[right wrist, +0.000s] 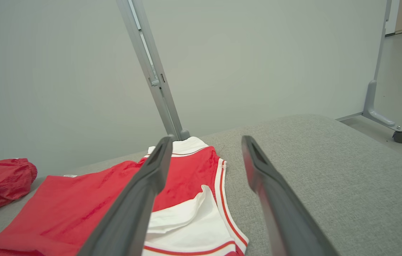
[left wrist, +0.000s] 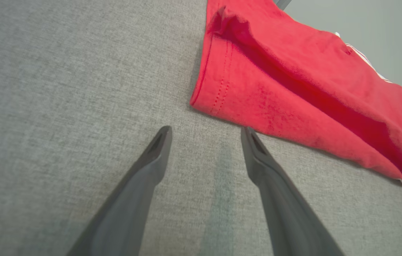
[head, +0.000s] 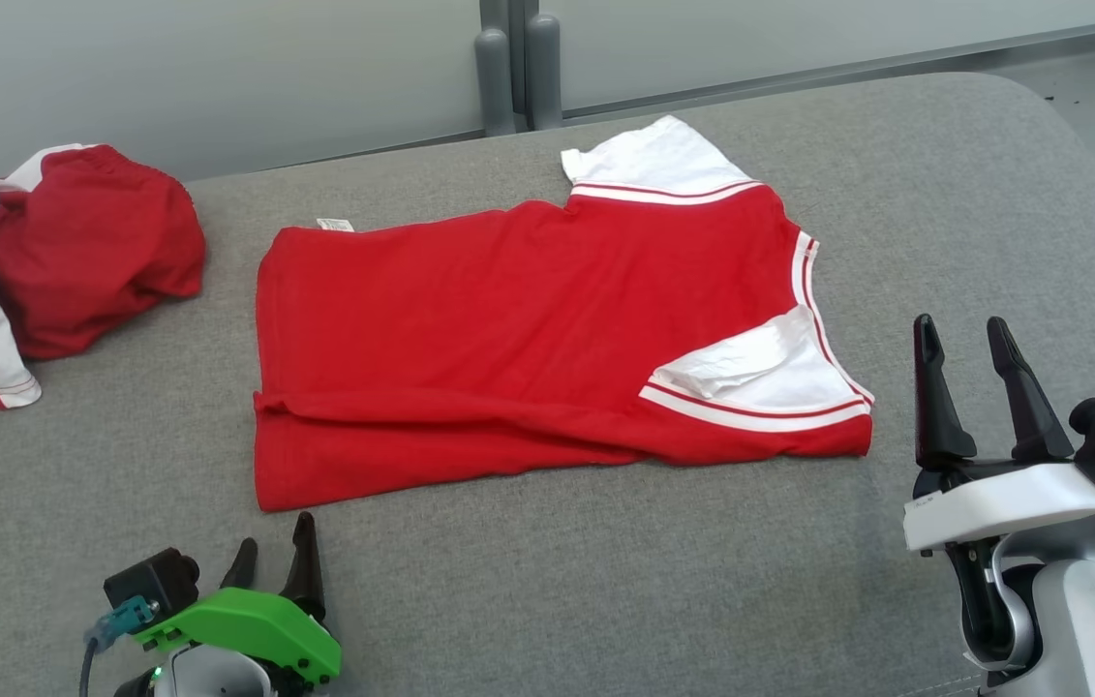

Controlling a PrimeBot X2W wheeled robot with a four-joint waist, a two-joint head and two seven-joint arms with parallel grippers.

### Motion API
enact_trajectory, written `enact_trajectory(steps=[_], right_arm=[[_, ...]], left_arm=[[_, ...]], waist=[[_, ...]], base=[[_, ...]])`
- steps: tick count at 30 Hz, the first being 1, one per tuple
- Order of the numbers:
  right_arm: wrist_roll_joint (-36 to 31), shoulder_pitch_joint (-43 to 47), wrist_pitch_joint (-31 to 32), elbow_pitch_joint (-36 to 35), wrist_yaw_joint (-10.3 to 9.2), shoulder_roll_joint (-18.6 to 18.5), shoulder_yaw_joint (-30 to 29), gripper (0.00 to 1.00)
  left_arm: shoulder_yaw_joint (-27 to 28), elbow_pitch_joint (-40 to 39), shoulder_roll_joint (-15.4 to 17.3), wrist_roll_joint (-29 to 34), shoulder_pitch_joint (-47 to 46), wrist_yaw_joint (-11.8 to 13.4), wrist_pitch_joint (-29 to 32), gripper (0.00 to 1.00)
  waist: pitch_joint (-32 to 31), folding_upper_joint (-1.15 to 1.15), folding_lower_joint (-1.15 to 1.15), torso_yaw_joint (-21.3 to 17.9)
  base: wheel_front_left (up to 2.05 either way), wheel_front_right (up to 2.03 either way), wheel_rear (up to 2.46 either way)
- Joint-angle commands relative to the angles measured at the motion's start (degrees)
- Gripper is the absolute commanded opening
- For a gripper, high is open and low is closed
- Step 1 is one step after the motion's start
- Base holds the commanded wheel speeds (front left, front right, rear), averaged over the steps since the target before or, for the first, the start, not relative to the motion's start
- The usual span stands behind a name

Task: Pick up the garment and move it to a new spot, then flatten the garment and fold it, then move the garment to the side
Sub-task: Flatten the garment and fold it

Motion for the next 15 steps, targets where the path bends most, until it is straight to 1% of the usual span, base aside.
enact_trajectory(steps=[1, 4, 11, 15], right_arm=[[0.27, 0.62, -0.04, -0.36, 0.01, -0.05, 0.05, 1.00], [0.72, 0.69, 0.02, -1.04, 0.01, -0.04, 0.41, 1.00], [0.86, 0.05, -0.34, -1.43, 0.00, -0.03, 0.38, 1.00], [0.99, 0.14, -0.45, -1.79, 0.00, -0.04, 0.35, 1.00]], left_arm=[[0.45, 0.40, -0.13, -0.78, -1.10, 0.24, 0.22, 1.00], [1.13, 1.87, -0.26, -1.96, -2.84, 0.39, 0.86, 1.00], [3.29, 5.88, -0.97, -6.10, -5.98, -0.30, 1.81, 1.00], [4.21, 8.49, -1.11, -7.43, -7.49, -0.44, 1.71, 1.00]], waist=[[0.45, 0.61, 0.00, -0.50], [1.03, 0.61, 0.00, -1.24], [2.19, 0.61, 0.00, -2.63], [2.74, 0.61, 0.00, -3.04]], base=[[0.00, 0.00, 0.00], [0.00, 0.00, 0.00], [0.00, 0.00, 0.00], [0.00, 0.00, 0.00]])
